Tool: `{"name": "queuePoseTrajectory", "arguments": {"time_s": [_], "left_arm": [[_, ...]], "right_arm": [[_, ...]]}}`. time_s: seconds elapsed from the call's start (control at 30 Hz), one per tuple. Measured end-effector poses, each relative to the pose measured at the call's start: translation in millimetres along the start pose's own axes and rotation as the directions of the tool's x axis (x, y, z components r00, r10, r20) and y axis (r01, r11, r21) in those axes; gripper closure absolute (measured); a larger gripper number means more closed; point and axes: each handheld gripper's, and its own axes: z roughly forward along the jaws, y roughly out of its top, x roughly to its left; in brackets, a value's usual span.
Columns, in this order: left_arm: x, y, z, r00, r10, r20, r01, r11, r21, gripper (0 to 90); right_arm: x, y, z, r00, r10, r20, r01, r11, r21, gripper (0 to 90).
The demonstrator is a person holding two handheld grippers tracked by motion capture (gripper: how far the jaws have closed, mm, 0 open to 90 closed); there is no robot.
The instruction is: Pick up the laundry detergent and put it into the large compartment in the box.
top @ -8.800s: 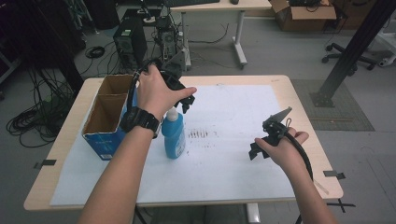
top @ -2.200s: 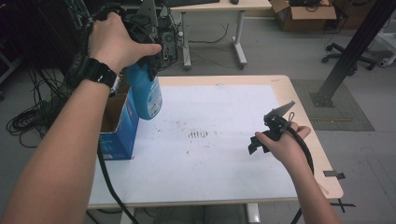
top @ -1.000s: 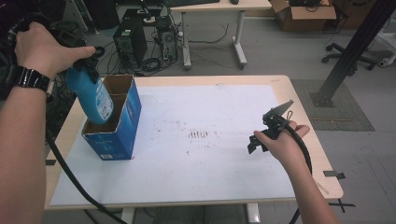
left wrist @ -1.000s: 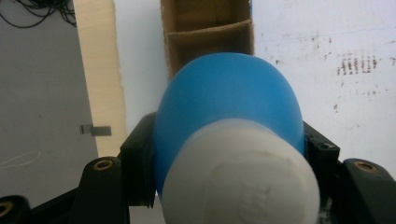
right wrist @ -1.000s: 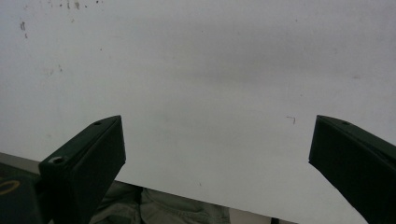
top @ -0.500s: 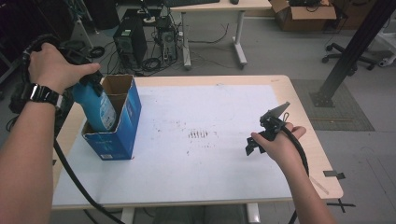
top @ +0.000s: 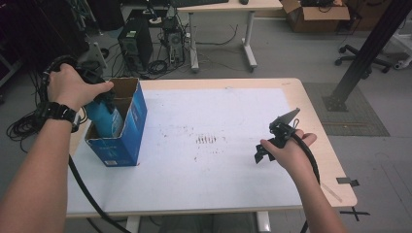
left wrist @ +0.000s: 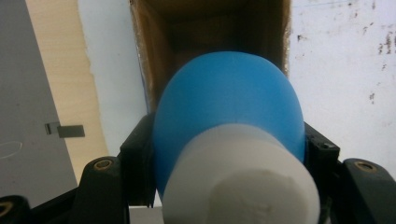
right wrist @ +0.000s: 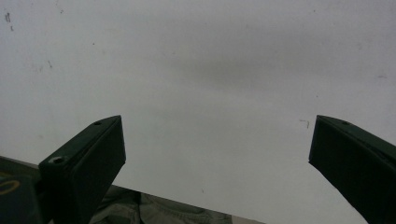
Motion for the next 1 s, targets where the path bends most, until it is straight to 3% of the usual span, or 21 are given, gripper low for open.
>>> {"name": "queuePoseTrajectory", "arguments": {"time_s": [0.5, 1.0], "left_arm": [[-2.0, -0.2, 42.0, 1.0000, 0.004, 0.006, -0.004, 0.9993, 0.036, 37.6], [-2.3, -0.6, 64.9, 0.9999, 0.010, 0.003, -0.010, 0.9982, 0.059, 37.6]], "right_arm": [[0.4, 0.1, 5.8, 1.0000, -0.007, -0.002, 0.007, 1.000, 0.008, 3.8], [0.4, 0.8, 9.8, 1.0000, 0.001, -0.005, -0.001, 1.000, 0.010, 3.8]]}}
